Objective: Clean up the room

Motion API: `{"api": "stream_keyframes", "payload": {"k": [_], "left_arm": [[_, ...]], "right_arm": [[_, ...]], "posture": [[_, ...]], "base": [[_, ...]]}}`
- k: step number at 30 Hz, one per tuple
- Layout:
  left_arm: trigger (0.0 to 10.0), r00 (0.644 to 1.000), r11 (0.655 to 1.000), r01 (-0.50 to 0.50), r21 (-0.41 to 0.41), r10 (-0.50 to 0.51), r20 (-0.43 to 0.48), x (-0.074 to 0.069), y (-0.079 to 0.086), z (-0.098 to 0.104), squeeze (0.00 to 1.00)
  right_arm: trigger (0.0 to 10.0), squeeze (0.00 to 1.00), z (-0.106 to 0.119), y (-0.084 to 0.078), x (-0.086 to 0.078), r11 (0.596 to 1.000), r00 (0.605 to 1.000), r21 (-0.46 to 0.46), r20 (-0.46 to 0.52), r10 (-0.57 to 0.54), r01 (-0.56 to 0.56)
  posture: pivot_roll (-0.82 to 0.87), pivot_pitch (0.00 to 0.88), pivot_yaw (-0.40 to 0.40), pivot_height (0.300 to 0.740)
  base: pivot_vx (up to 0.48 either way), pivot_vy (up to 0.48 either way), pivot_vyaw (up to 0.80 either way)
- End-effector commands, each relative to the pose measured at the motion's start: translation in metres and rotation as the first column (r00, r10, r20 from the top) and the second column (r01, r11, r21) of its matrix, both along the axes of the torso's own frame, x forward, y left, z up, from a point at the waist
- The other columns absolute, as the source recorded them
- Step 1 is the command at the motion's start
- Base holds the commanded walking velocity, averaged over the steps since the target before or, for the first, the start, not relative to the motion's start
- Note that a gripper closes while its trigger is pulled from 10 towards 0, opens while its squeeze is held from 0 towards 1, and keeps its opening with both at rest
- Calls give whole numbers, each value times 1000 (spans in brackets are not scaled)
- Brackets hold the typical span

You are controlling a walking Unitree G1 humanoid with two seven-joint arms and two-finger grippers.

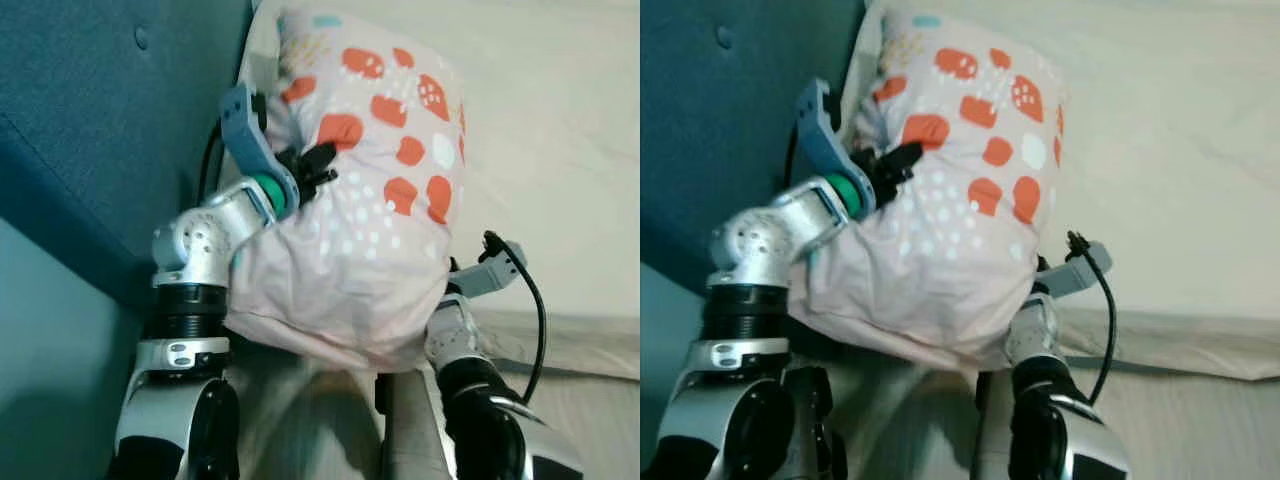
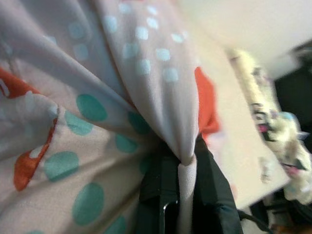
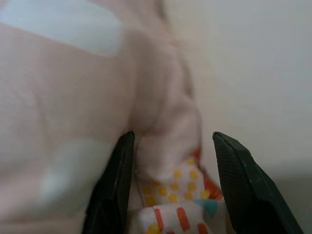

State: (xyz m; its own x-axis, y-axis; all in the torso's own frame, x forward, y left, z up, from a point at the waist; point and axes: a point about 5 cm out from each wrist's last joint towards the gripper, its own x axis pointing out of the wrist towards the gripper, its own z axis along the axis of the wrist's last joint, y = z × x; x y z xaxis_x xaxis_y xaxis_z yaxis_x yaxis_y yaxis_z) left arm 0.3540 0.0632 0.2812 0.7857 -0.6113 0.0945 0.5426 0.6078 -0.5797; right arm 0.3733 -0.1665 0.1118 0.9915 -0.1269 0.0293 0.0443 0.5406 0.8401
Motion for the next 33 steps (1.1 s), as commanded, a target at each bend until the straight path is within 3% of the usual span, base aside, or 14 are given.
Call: {"api": "stream_keyframes", "payload": {"k": [1,5,7,13,16,17,19,21,22,29,30,31,32,33], "left_arm": [[0,996,998,66,-1,-66,59,-9,-8,15,0],[0,989,1000,-15,12,13,150,-19,15,35,0],[0,968,990,-137,12,131,214,-21,38,46,0],[0,945,966,-256,28,244,218,-19,54,45,0],[0,859,832,-497,246,431,277,-5,64,10,0],[0,864,800,-495,340,408,297,-2,56,-6,0],[0,874,783,-478,397,382,300,-2,51,-16,0],[0,902,779,-431,455,355,246,-1,42,-32,0],[0,938,765,-342,545,310,154,-1,31,-57,0],[78,954,726,-269,633,290,73,0,25,-83,0],[10000,942,697,-311,646,315,114,2,29,-82,0],[10000,942,697,-311,646,315,114,2,29,-82,0],[10000,891,660,-448,603,382,244,6,41,-70,1000],[10000,891,660,-448,603,382,244,6,41,-70,1000]], "right_arm": [[10000,0,11,5,5,999,998,31,61,23,-25],[10000,0,39,-4,17,1000,990,29,142,1,-5],[10000,0,62,-15,24,999,980,12,195,-36,35],[10000,0,75,-21,28,998,974,-4,218,-55,57],[10000,0,61,-25,25,996,989,-33,126,-82,87],[10000,0,47,-25,21,995,993,-25,65,-94,96],[10000,0,38,-25,18,995,995,-17,26,-101,101],[10000,0,23,-25,13,993,993,-15,-40,-114,113],[10000,0,3,-27,5,990,982,-4,-123,-141,142],[10000,0,-17,-28,-7,985,970,-7,-172,-173,174],[10000,0,-21,-27,-10,984,970,-23,-167,-177,176],[10000,0,-21,-27,-10,984,970,-23,-167,-177,176],[10000,0,-22,-19,-13,990,985,-53,-106,-138,132],[10000,0,-22,-19,-13,990,985,-53,-106,-138,132]], "posture": [[34,199,104,566],[59,205,109,566],[69,209,111,566],[78,210,107,566],[78,211,103,566],[74,213,102,566],[72,213,102,566],[68,213,104,566],[66,218,108,566],[40,227,120,566],[35,228,122,566],[35,228,122,566],[34,229,121,566],[34,229,121,566]], "base": [[0,0,0],[0,0,0],[0,0,0],[0,0,0],[0,0,0],[0,0,0],[0,0,0],[0,0,0],[0,0,0],[0,0,0],[0,0,0],[0,0,0],[0,0,0],[0,0,0]]}}
